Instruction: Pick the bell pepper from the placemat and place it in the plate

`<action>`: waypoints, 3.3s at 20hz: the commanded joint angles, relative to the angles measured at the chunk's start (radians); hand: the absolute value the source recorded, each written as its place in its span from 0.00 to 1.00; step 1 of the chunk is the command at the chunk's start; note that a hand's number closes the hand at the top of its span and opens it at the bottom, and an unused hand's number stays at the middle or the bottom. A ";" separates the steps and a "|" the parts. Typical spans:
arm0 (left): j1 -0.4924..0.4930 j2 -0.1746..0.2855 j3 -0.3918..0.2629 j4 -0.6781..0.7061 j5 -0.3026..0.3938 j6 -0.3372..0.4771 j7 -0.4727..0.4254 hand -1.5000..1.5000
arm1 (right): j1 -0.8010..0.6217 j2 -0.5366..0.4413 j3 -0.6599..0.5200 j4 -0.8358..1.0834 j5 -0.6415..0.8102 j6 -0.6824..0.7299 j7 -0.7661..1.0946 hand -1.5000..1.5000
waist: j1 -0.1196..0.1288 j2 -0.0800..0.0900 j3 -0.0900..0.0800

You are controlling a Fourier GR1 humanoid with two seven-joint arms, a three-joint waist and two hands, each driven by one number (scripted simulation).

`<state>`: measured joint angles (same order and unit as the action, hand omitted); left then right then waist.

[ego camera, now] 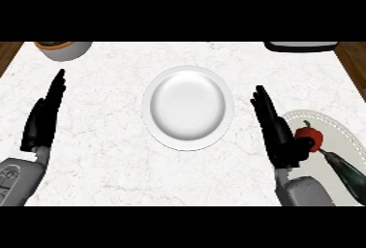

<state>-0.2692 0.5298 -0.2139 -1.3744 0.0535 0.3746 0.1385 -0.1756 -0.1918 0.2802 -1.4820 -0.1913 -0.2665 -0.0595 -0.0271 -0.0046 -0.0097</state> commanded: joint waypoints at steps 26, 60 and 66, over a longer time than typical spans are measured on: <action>-0.007 -0.032 0.153 -0.156 0.220 -0.296 -0.095 0.50 | -0.220 -0.195 -0.039 0.196 0.632 -0.429 0.333 0.00 | 0.014 -0.002 0.006; 0.011 -0.079 0.189 -0.215 0.155 -0.331 -0.074 0.50 | -0.226 -0.433 0.002 0.145 0.562 0.536 1.229 0.00 | 0.022 0.003 0.009; -0.017 -0.130 0.189 -0.179 0.112 -0.330 -0.069 0.50 | -0.230 -0.355 -0.022 0.240 0.624 0.515 1.164 0.00 | 0.028 0.006 0.010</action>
<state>-0.2619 0.4149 -0.0407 -1.5971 0.1804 0.0609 0.0863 -0.3915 -0.5849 0.2747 -1.2966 0.4091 0.2119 1.0482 -0.0005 -0.0005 -0.0003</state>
